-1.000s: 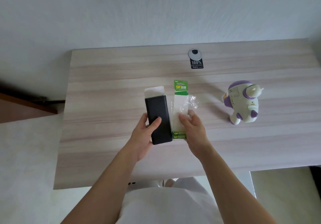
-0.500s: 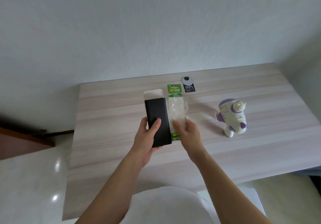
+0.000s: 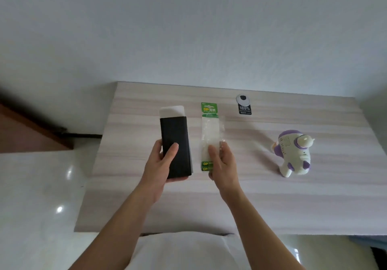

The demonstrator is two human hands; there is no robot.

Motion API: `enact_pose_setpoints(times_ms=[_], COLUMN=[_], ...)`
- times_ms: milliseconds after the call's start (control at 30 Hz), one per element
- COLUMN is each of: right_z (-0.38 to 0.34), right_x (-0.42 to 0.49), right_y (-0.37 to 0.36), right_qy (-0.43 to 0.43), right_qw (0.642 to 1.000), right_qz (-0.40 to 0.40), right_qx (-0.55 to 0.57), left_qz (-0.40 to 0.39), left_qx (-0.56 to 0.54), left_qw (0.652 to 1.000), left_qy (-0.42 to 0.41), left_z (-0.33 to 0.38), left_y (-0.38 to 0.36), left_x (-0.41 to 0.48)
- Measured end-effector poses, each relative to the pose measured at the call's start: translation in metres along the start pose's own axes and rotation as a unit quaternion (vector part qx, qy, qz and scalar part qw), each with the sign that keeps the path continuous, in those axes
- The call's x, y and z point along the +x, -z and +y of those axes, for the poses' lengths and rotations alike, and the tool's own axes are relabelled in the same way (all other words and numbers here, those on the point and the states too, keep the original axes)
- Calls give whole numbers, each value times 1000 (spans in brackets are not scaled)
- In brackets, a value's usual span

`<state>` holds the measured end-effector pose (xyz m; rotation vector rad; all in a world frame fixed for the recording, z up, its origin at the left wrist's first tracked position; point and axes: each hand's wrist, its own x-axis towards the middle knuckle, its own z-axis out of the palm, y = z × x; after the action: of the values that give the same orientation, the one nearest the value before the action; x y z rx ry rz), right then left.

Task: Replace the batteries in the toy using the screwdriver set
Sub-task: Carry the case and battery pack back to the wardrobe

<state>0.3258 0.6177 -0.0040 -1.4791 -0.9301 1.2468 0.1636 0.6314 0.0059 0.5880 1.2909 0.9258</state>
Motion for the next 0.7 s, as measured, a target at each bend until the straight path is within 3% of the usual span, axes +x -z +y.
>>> enact_pose_setpoints(times_ms=[333,567,700], right_z=[8,37,49], right_x=[-19,-62,-100], right_y=[-26,-62,-88], right_qy=[2,46,28], right_qw=[968,912,869], right_qz=[-249,-389,-476], right_qx=[-42,-125,-133], left_qz=[196,341,417], left_qx=[-110,-195,-237], left_qw=[972,915,872], left_qy=[-73,-91,-96], left_z=[-48,-107,-135], left_y=[34,47,62], left_x=[-84,-159,-202])
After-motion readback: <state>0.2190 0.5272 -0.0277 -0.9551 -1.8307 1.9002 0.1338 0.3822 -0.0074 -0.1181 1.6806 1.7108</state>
